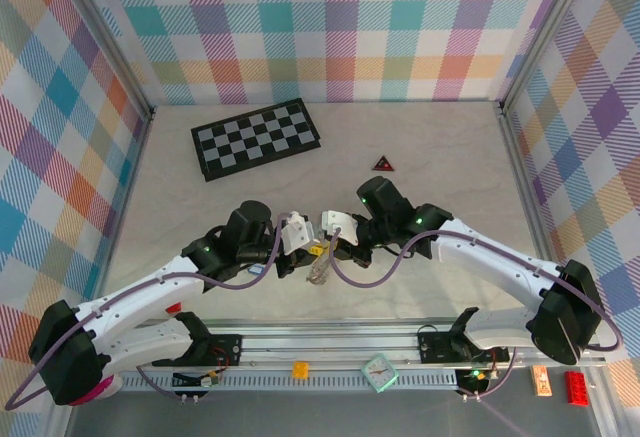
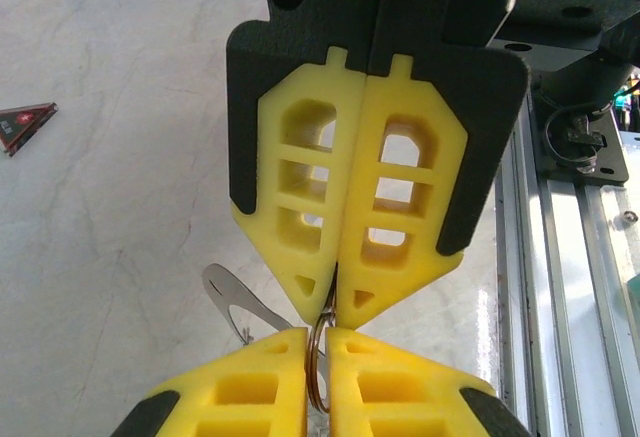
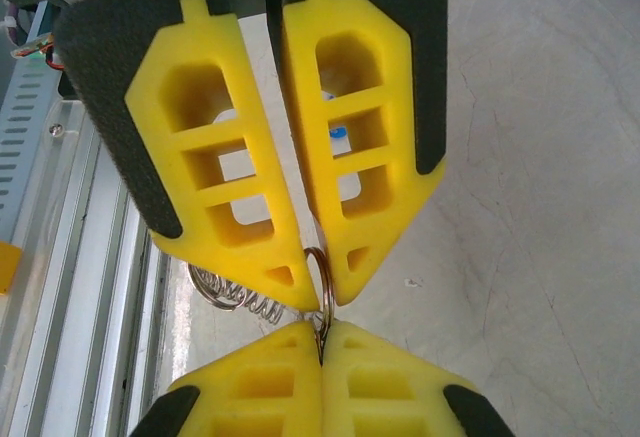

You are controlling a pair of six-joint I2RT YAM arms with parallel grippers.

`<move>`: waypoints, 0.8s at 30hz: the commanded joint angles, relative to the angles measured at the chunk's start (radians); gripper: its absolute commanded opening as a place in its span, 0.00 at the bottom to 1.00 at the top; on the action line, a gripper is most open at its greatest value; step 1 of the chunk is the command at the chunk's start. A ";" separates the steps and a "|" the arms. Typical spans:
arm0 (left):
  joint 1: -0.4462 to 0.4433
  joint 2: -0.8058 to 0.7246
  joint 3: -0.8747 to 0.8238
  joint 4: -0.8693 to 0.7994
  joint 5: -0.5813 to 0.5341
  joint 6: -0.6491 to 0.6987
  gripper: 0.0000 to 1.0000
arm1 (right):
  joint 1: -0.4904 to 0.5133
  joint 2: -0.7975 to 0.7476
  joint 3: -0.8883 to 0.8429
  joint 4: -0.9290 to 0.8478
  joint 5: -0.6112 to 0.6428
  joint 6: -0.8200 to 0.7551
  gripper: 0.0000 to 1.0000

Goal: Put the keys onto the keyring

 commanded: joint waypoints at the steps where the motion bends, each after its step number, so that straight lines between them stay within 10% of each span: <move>1: 0.000 0.019 0.006 -0.009 0.048 -0.004 0.12 | 0.012 -0.008 -0.004 0.099 -0.023 0.015 0.00; 16: 0.011 0.012 -0.052 0.091 0.070 -0.067 0.00 | 0.009 -0.036 -0.092 0.220 -0.018 0.086 0.00; 24: 0.012 -0.029 -0.128 0.239 0.024 -0.141 0.00 | 0.001 -0.103 -0.227 0.292 0.059 0.035 0.39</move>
